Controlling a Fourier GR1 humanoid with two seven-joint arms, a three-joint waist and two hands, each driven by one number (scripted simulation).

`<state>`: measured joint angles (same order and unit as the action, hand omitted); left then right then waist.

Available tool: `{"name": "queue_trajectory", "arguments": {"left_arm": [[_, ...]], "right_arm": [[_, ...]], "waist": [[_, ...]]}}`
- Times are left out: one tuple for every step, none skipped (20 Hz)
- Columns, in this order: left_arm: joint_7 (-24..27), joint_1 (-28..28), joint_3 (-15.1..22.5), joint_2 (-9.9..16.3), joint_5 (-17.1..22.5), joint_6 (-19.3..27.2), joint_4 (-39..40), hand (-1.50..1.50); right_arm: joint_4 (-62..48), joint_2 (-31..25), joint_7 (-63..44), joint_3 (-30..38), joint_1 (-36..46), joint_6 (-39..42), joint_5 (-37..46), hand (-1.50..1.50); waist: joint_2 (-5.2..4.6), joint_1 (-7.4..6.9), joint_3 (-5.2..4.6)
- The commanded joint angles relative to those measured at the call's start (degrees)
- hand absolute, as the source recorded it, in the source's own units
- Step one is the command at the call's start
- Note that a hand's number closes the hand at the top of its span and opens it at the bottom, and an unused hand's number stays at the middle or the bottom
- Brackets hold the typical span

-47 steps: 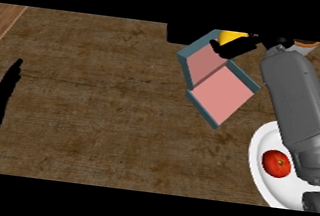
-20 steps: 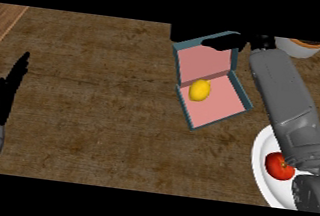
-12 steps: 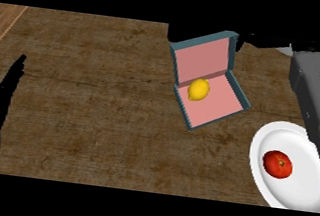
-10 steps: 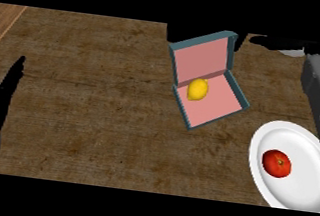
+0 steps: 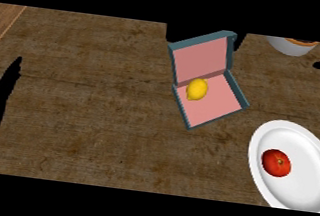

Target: Pick the lemon from the plate and place it in the cardboard box

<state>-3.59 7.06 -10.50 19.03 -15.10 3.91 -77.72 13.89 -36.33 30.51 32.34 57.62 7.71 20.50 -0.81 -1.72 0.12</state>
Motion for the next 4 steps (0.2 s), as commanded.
{"name": "queue_trajectory", "arguments": {"left_arm": [[-0.15,0.49,0.63,-1.35,-0.66,1.16,-0.56,0.0],[0.21,0.23,-0.79,0.4,0.32,-0.25,0.1,0.0],[-1.89,1.85,-0.07,0.43,0.12,-1.0,-0.3,0.0],[-0.17,1.67,-0.27,-0.02,-0.37,0.11,1.42,0.0]], "right_arm": [[-1.14,-6.38,5.38,0.34,-5.09,8.36,-0.59,-1.5],[-1.44,-7.08,4.71,-0.47,-5.01,7.18,0.45,-1.5],[-1.39,-7.22,3.19,-1.16,-3.12,7.78,0.88,-1.5],[-1.84,-9.24,4.63,-1.79,-4.54,9.95,1.73,-1.5]], "waist": [[-0.15,0.01,0.06],[-0.2,-0.38,0.05],[-0.12,-0.36,0.04],[-0.41,-0.55,0.07]]}}
